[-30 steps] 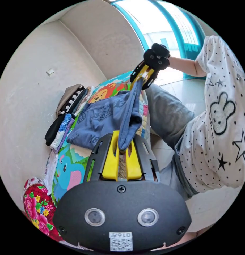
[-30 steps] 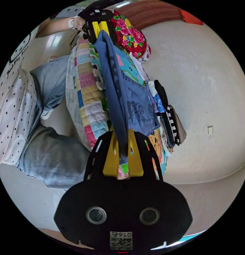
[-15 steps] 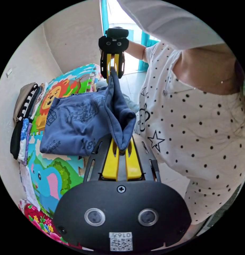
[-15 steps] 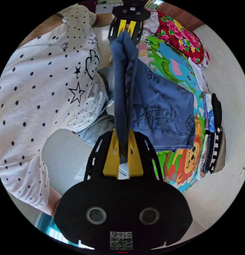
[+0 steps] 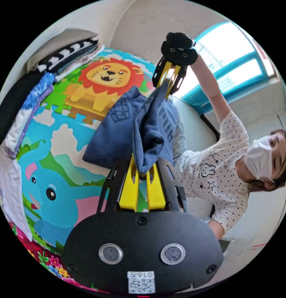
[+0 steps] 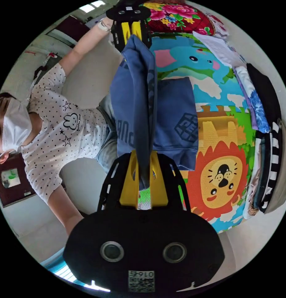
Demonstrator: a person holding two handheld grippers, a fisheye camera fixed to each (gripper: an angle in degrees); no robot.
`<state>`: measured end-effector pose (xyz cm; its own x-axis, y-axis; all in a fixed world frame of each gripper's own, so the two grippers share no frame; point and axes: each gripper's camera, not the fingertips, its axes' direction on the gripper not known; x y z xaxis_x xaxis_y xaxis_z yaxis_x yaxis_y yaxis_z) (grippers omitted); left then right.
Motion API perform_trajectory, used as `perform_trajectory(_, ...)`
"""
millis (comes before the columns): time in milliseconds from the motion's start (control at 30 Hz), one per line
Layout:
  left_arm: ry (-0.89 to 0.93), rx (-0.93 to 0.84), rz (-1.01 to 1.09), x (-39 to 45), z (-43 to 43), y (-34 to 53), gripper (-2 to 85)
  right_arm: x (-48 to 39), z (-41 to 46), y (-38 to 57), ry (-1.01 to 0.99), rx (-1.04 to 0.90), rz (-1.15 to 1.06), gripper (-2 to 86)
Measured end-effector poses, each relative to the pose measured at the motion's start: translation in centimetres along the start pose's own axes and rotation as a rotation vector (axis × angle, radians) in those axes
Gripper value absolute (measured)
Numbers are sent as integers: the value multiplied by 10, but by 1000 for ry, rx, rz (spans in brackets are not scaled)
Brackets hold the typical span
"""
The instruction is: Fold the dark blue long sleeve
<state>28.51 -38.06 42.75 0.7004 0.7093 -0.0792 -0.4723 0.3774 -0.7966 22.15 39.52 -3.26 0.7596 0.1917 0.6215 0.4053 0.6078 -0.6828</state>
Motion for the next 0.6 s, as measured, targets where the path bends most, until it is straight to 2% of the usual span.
perform_trajectory(100,114,-23,-135,-72,25,-8,-2,98,45,-21,-161,-55,139,57)
perform_trajectory(167,188,14,-138,-95,33,-3,-2,147,80,-26,-304,-70,210,57)
perform_trajectory(300,371,192,-164,-129,34,23,-2,163,86,-6,-317,53,160,53)
perform_trajectory(333,370,204,-153,-128,31,25,-2,165,88,-2,-310,66,179,52)
perform_trajectory(467,146,141,-30,-89,-5,10,0,137,68,3,-164,54,110,51)
perform_trajectory(600,-69,13,-88,-85,3,-15,23,138,68,-1,-101,-13,172,55)
